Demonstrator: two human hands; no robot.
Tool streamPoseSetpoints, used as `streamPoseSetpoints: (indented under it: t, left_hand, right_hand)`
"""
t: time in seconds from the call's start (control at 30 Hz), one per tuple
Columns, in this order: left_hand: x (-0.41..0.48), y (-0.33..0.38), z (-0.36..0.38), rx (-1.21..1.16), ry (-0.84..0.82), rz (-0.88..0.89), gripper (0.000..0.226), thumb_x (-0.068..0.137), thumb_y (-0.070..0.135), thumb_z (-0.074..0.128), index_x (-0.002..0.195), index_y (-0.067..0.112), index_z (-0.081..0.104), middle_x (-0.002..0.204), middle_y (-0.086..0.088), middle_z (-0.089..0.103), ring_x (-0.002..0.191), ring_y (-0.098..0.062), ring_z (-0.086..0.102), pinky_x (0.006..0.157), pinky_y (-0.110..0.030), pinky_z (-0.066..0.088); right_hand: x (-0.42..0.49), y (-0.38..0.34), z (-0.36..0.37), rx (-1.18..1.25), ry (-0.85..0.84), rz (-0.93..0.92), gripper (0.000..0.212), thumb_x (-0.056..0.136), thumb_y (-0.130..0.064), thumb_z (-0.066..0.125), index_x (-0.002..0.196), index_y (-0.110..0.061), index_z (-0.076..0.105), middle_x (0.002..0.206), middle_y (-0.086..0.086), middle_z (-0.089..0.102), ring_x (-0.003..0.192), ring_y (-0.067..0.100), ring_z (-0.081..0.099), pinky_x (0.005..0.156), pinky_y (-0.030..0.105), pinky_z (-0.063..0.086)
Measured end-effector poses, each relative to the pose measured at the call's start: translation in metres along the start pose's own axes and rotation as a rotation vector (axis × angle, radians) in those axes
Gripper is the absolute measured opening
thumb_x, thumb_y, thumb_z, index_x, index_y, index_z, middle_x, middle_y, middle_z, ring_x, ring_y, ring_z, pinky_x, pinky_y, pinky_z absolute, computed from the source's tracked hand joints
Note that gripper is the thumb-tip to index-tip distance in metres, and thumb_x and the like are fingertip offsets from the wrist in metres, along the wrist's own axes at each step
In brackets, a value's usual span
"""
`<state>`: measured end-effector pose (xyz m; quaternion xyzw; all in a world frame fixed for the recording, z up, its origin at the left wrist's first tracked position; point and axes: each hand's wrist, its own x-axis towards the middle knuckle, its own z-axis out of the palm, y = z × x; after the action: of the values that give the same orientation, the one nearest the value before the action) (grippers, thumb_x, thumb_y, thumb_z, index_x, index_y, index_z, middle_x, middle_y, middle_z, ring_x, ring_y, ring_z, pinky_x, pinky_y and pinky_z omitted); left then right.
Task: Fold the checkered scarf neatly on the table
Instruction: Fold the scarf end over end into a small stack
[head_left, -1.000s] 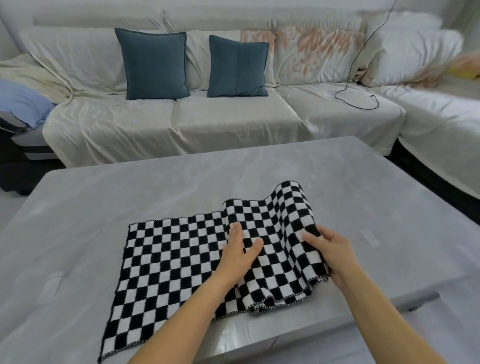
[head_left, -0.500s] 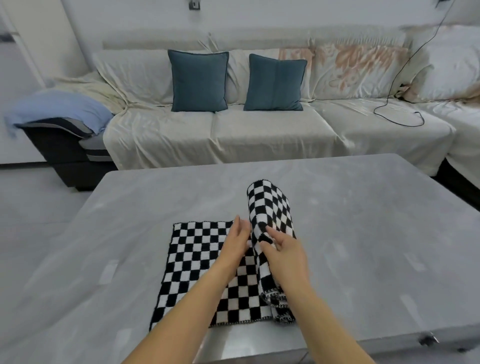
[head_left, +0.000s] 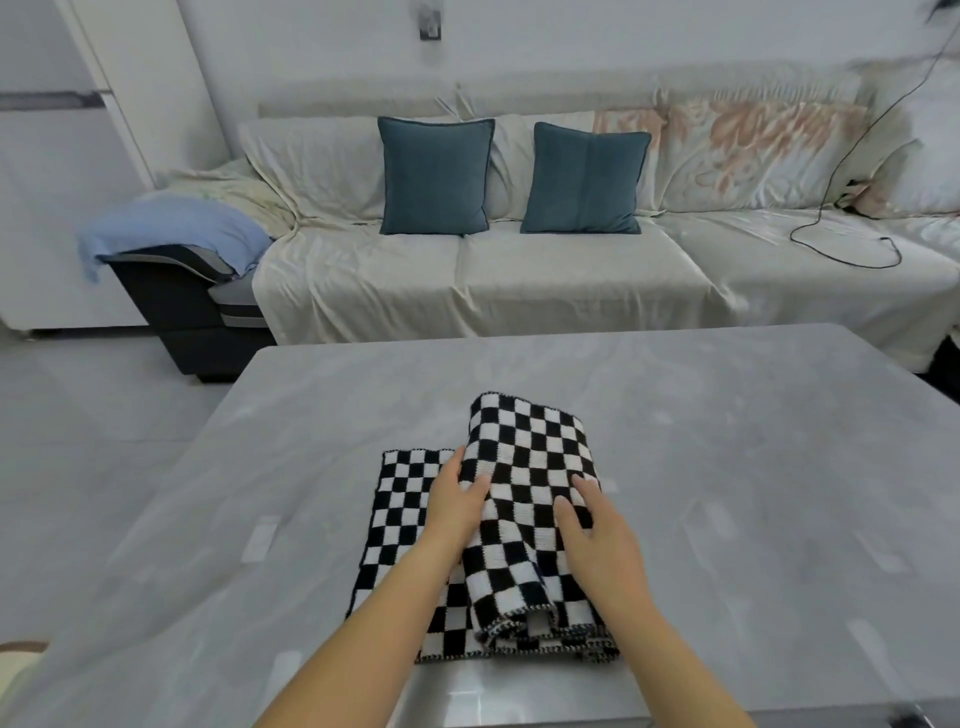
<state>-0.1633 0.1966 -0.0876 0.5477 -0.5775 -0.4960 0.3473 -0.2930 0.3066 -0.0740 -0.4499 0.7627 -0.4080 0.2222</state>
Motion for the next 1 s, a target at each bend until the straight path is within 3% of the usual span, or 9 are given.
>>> streamPoseSetpoints:
  t: [0.17, 0.3, 0.43, 0.57, 0.6, 0.67, 0.73, 0.83, 1.0]
  left_hand:
    - [0.008, -0.013, -0.044, 0.098, 0.044, 0.046, 0.057, 0.094, 0.016, 0.053, 0.147, 0.021, 0.031, 0.150, 0.000, 0.035, 0.134, -0.016, 0.036, 0.108, -0.028, 0.029]
    - [0.015, -0.030, -0.078, 0.114, 0.054, 0.006, 0.054, 0.093, 0.011, 0.053, 0.144, 0.020, 0.037, 0.146, -0.003, 0.042, 0.130, -0.017, 0.044, 0.110, -0.034, 0.034]
    - [0.018, -0.047, -0.094, 0.145, 0.029, -0.028, 0.055, 0.092, 0.015, 0.055, 0.143, 0.023, 0.037, 0.139, 0.000, 0.051, 0.118, -0.017, 0.054, 0.105, -0.038, 0.041]
    - [0.016, -0.056, -0.089, 0.221, 0.058, 0.006, 0.045, 0.094, 0.024, 0.046, 0.138, 0.031, 0.041, 0.133, 0.002, 0.056, 0.113, -0.017, 0.058, 0.101, -0.040, 0.045]
    - [0.016, -0.059, -0.086, 0.270, 0.076, 0.027, 0.044, 0.095, 0.029, 0.043, 0.138, 0.031, 0.040, 0.139, 0.000, 0.050, 0.123, -0.022, 0.051, 0.105, -0.043, 0.041]
    - [0.015, -0.061, -0.082, 0.448, 0.082, 0.053, 0.056, 0.096, 0.042, 0.038, 0.148, 0.026, 0.023, 0.157, -0.004, 0.019, 0.144, -0.027, 0.018, 0.115, -0.047, 0.023]
    - [0.014, -0.064, -0.079, 0.717, 0.041, 0.116, 0.070, 0.094, 0.055, 0.033, 0.152, 0.025, 0.007, 0.159, 0.000, -0.007, 0.147, -0.023, -0.005, 0.116, -0.047, 0.009]
    - [0.013, -0.072, -0.081, 0.993, -0.072, 0.167, 0.080, 0.090, 0.065, 0.025, 0.151, 0.022, -0.003, 0.158, 0.000, -0.016, 0.146, -0.019, -0.012, 0.117, -0.048, 0.006]
    - [0.010, -0.094, -0.092, 0.996, -0.109, -0.001, 0.094, 0.083, 0.076, 0.022, 0.150, 0.018, -0.011, 0.159, -0.002, -0.014, 0.146, -0.017, -0.008, 0.118, -0.049, 0.005]
  right_hand:
    - [0.006, 0.027, 0.010, -0.254, -0.122, -0.068, 0.059, 0.091, -0.057, 0.033, 0.144, -0.030, 0.030, 0.155, 0.001, 0.019, 0.142, 0.019, 0.016, 0.114, 0.044, 0.020]
    - [0.002, 0.027, 0.028, -0.296, -0.249, -0.055, 0.064, 0.088, -0.064, 0.027, 0.146, -0.036, 0.021, 0.158, 0.000, 0.005, 0.144, 0.019, 0.002, 0.116, 0.044, 0.013]
    - [-0.003, 0.024, 0.048, -0.378, -0.324, -0.114, 0.089, 0.069, -0.082, 0.008, 0.146, -0.038, 0.011, 0.158, 0.000, -0.003, 0.144, 0.017, -0.005, 0.116, 0.043, 0.015]
    - [-0.008, 0.020, 0.059, -0.553, -0.346, -0.165, 0.091, 0.070, -0.078, 0.004, 0.149, -0.030, 0.004, 0.157, 0.002, -0.012, 0.143, 0.019, -0.014, 0.116, 0.039, 0.007]
    - [-0.008, 0.018, 0.060, -0.579, -0.334, -0.180, 0.090, 0.073, -0.077, 0.005, 0.149, -0.029, 0.004, 0.157, 0.002, -0.012, 0.143, 0.020, -0.014, 0.116, 0.039, 0.005]
    - [-0.006, 0.013, 0.062, -0.610, -0.314, -0.204, 0.089, 0.074, -0.076, 0.003, 0.149, -0.029, 0.004, 0.157, 0.002, -0.012, 0.143, 0.020, -0.013, 0.116, 0.040, 0.002]
    - [-0.002, 0.011, 0.064, -0.637, -0.314, -0.214, 0.089, 0.071, -0.077, 0.000, 0.148, -0.033, 0.003, 0.157, 0.000, -0.012, 0.143, 0.020, -0.013, 0.116, 0.041, 0.000]
    - [0.002, 0.013, 0.069, -0.682, -0.340, -0.216, 0.088, 0.068, -0.080, -0.003, 0.147, -0.041, 0.002, 0.156, -0.002, -0.015, 0.142, 0.019, -0.018, 0.116, 0.044, -0.004]
    - [0.002, 0.024, 0.076, -0.761, -0.434, -0.212, 0.088, 0.066, -0.081, -0.005, 0.146, -0.043, -0.004, 0.155, -0.002, -0.018, 0.141, 0.019, -0.022, 0.115, 0.047, -0.008]
